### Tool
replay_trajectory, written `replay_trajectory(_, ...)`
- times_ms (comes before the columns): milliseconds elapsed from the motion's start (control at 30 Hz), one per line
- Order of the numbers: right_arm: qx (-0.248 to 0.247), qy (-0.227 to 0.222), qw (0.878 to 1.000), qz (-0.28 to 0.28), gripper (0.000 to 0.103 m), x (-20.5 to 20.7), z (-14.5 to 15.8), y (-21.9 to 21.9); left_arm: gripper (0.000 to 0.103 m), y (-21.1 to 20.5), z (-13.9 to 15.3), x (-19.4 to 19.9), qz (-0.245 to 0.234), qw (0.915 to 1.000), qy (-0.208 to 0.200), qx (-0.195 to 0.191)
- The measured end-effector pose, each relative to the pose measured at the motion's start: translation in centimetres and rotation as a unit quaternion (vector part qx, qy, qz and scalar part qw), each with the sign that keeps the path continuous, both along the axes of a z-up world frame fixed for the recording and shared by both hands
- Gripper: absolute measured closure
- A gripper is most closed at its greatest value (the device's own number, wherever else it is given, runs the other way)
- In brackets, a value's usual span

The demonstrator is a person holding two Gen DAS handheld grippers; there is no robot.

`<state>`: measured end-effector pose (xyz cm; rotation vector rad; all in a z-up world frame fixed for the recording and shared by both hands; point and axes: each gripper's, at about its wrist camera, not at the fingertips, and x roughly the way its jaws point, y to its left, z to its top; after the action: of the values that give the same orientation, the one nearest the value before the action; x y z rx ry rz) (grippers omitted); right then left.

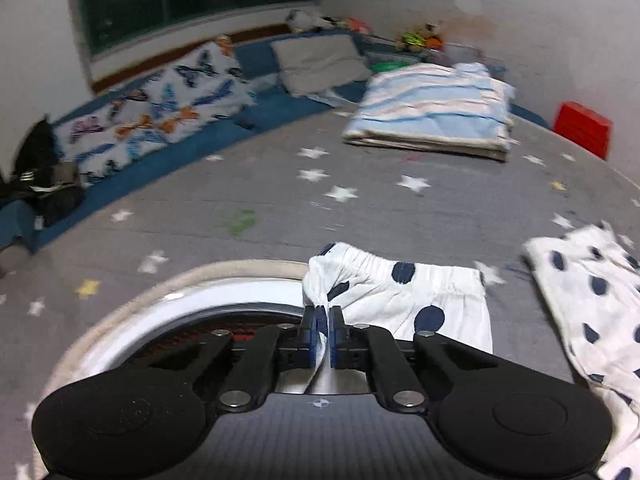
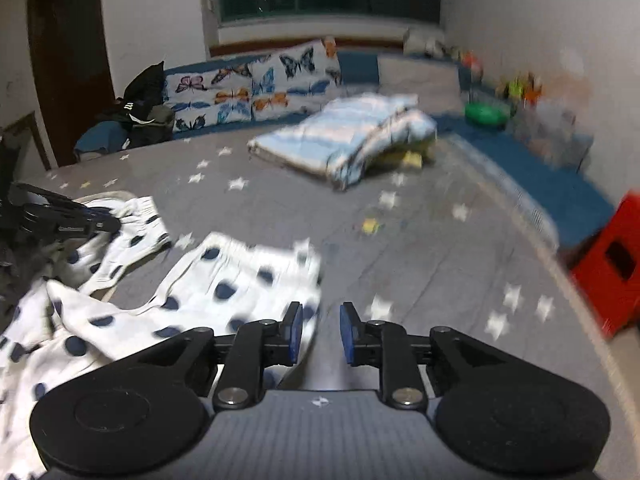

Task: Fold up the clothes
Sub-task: 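Open both tools and release the trousers onto the table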

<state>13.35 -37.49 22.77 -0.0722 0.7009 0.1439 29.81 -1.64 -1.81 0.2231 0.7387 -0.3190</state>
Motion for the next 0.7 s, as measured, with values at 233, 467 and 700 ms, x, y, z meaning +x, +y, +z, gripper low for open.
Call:
replay_trajectory(233, 0.013, 0.041, 0.996, 0.084, 0.069, 4.1, -1.1, 3.9, 0.097, 6.5, 1.1, 1.4, 0.089, 0.9952, -0.001, -0.040)
replay_trajectory(467, -0.005, 0.073, 0.991, 0.110, 0.053, 7.2, -3.4, 7.4, 0.097, 13.3, 1.4, 1.5, 0.165, 0.9851, -0.014, -0.049)
replay_trajectory(700, -0.002, 0.049, 0.988, 0.148, 0.049, 12.7, -4.4, 11.8, 0.097, 18.5, 1.1, 1.6, 0.231, 0.9709, -0.022, -0.060)
